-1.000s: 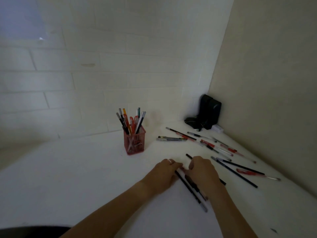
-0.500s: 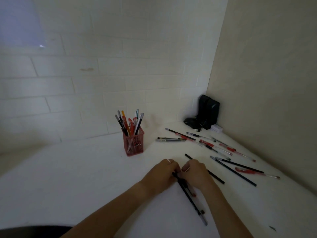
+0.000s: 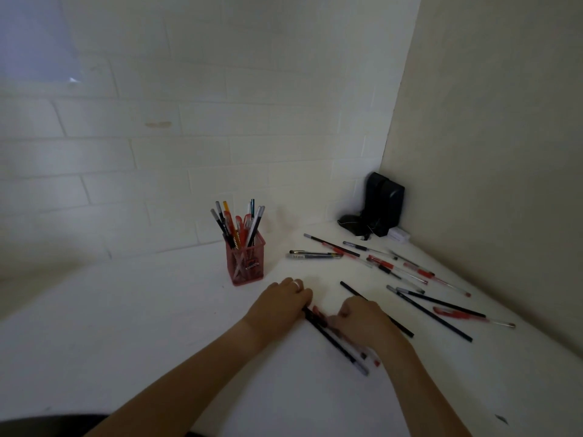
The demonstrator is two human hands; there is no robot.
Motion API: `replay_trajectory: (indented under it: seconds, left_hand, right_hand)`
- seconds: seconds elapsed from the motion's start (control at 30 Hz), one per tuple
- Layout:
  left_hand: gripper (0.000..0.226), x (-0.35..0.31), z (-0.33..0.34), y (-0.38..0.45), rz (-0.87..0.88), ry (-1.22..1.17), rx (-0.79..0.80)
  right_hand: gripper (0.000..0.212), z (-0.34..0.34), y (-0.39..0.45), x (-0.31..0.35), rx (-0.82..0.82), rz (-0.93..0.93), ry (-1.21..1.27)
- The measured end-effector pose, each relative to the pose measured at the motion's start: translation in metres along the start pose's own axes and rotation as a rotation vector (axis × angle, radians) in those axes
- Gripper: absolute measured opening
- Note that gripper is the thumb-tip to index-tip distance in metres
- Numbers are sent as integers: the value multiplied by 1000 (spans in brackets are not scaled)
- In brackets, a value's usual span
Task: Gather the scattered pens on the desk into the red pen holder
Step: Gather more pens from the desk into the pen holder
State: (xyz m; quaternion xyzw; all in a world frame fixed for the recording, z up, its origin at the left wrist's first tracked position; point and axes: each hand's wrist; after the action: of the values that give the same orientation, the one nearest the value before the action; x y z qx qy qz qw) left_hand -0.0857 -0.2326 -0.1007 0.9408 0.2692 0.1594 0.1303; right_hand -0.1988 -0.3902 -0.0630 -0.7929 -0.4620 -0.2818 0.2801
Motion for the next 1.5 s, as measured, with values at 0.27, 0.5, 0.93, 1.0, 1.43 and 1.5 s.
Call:
replay_trajectory:
  seconds: [0.27, 0.5, 0.93, 1.0, 1.43, 1.5]
  left_hand:
    - [12, 3, 7, -7, -97, -223, 7]
    - [30, 12, 13, -12, -151, -315, 37]
    - [34, 24, 1, -21, -626, -753, 50]
    - [24, 24, -7, -18, -702, -930, 30]
    - [29, 94, -121, 20, -545, -565, -761]
    - [28, 100, -117, 23, -529, -606, -741]
  right_hand:
    - [35, 35, 0, 25, 25, -55, -36]
    - [29, 52, 2, 52, -29, -118, -279]
    - [16, 72, 9, 69, -64, -146, -207]
    - [7, 66, 13, 75, -53, -170, -66]
    - [11, 36, 46, 175, -296, -751, 731]
    - [10, 43, 57, 177, -320, -737, 760]
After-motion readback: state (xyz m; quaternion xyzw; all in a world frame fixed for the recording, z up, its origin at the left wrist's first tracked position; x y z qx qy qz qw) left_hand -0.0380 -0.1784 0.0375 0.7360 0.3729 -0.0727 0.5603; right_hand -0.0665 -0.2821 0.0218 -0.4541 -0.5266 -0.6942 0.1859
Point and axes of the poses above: each hand's wrist, its own y-axis towards the middle knuckle, its own z-axis out of the palm, x = y × z, and after that the axes turned 15 degrees about y, right-handed
